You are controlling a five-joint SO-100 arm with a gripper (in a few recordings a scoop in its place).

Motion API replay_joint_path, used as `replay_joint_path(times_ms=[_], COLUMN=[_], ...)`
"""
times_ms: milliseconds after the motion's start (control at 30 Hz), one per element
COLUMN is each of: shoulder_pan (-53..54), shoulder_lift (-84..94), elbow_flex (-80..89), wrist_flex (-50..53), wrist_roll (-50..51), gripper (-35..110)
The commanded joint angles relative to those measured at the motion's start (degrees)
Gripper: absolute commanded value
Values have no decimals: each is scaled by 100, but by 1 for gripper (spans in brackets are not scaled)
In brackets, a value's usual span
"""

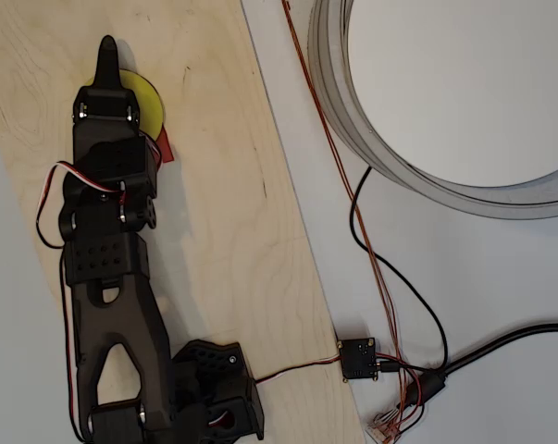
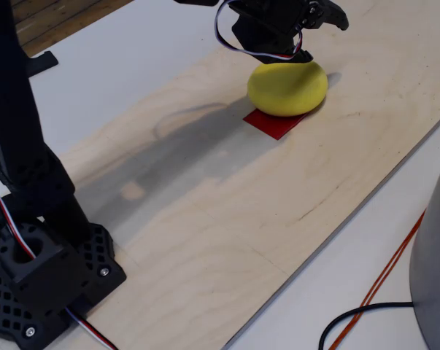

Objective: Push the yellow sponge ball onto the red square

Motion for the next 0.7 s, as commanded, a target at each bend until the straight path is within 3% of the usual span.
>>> replay_joint_path(times_ms=[0,667], shoulder_pan=[-35,-220], shoulder_lift=[53,378], elbow_flex=[-246,589], wrist_flex=[246,536], wrist_roll=[202,914], gripper=[24,24])
